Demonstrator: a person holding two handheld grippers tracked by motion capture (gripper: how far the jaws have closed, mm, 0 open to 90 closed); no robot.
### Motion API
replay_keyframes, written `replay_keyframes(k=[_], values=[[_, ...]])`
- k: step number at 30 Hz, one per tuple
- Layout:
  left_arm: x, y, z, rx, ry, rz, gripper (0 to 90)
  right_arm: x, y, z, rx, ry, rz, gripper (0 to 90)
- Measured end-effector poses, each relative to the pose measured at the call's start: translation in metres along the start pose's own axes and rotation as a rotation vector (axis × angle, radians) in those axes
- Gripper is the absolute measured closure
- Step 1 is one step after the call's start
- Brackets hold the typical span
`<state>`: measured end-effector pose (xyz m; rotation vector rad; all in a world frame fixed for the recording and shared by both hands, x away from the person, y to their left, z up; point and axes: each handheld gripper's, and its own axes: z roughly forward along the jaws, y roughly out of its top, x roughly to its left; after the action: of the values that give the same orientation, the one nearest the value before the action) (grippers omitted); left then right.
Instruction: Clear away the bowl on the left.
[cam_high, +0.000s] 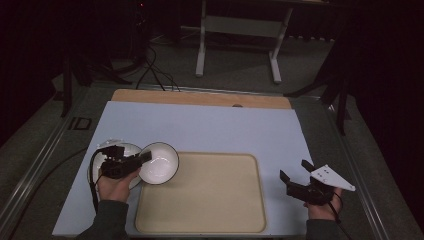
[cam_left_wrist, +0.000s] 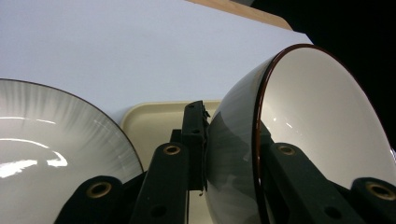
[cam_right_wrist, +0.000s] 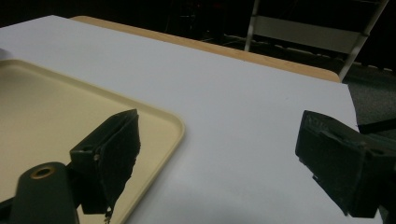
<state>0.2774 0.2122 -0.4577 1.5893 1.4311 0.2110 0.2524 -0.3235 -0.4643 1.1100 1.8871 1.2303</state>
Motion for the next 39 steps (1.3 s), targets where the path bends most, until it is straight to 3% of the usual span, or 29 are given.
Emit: replay_keyframes(k=[39], values=[[-0.027,-0.008,0.025,0.062,-0.032,0.063,77.4,0.0,0.0,0.0,0.003,0.0,-0.002,13.5]])
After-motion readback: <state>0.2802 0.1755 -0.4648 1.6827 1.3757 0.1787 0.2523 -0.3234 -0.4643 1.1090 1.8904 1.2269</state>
